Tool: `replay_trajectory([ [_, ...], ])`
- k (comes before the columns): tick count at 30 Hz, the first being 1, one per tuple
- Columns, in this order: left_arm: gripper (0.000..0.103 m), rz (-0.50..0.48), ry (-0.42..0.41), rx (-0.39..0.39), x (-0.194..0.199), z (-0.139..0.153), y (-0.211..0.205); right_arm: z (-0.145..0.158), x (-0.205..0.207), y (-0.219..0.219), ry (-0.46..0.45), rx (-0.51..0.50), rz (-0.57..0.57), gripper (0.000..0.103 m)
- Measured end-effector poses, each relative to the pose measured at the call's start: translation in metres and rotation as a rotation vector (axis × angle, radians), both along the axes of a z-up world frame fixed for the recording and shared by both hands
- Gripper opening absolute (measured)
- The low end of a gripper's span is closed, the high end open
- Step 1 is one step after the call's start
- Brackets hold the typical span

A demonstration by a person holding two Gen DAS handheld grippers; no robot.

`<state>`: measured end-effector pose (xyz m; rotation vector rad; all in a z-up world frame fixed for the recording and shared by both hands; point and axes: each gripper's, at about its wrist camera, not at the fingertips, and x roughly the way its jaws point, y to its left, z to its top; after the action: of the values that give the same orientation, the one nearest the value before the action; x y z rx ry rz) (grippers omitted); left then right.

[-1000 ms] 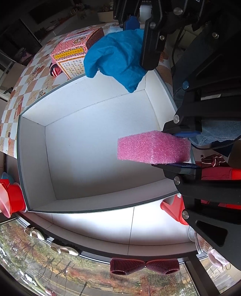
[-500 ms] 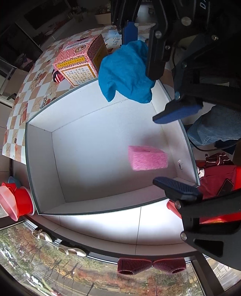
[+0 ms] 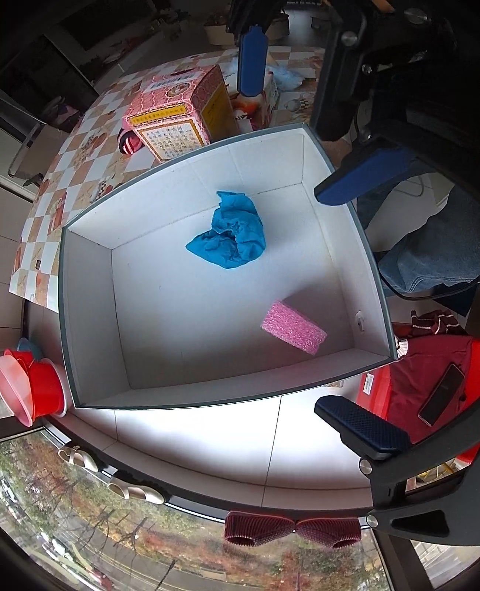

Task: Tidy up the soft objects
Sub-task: 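Move both tools back from the box toward the pile of items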

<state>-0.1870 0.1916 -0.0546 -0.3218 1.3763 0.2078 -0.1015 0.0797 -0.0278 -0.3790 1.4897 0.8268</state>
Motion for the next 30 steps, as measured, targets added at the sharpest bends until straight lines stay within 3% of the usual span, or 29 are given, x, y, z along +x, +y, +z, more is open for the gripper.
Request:
replay_trajectory([
  [7,0.103,0.002,0.003,-0.007,0.001,0.003,0.002,0.003,-0.002,0.0,-0.014,0.003,0.003,0.089],
  [21,0.103,-0.037,-0.012,0.062,0.016,0.024,0.001,0.034,-0.001,0.0,-0.15,0.04,0.024,0.089],
  [30,0.103,-0.015,-0.004,0.062,0.02,0.029,0.005,0.045,0.002,-0.006,-0.194,0.062,0.002,0.089],
])
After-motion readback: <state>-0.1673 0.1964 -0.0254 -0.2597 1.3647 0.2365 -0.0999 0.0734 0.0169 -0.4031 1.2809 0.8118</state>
